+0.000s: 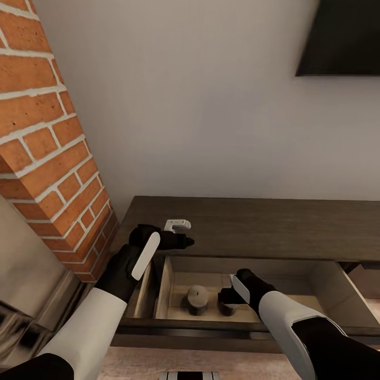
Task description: Place each of the two pumpkins and all three candles from the living room inside a cabinet in the living room (use any cabinet), then make sure every cabinet is closed, and position the cauldron so it is next to a table in the living room.
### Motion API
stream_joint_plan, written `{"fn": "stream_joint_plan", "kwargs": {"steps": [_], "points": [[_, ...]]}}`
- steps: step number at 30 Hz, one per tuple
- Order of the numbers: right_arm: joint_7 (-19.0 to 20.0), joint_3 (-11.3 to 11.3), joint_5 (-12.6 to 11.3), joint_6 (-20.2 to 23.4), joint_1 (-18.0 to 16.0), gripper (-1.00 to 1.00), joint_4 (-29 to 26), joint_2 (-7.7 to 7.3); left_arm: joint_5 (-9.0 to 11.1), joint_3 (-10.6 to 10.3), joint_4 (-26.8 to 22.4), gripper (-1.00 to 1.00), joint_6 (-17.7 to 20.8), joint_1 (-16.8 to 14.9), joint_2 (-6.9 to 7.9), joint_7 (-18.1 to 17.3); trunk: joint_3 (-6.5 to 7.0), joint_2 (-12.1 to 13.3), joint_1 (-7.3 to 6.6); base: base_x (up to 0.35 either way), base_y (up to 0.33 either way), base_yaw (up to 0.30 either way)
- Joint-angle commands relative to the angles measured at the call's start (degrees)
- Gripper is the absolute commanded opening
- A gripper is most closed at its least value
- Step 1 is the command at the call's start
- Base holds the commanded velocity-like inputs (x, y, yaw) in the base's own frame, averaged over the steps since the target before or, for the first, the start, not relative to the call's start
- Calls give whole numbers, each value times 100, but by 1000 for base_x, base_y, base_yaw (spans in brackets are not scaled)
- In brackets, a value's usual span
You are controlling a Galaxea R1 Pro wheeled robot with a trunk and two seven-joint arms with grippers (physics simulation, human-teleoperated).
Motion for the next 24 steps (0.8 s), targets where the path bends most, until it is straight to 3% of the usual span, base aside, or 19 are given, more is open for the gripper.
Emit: {"fn": "stream_joint_plan", "kwargs": {"steps": [1, 11, 17, 24], "points": [[-40, 39, -62, 26, -1, 100, -10, -1, 59, -5, -6, 100, 19, -3, 1, 57, -5, -2, -1, 0, 0, 0], [-44, 39, -62, 26, -1, 100, -10, 2, 59, -5, -2, 100, 19, -3, 1, 57, -5, -2, -1, 0, 0, 0], [-63, 39, -59, 26, -1, 100, -10, 2, 59, -8, 1, 100, 19, -3, 1, 57, 128, 6, -17, 0, 0, 0], [-82, 39, -53, 32, -1, 100, -10, -6, 59, -10, 1, 100, 26, -3, 1, 49, 254, 287, -170, 0, 0, 0]]}}
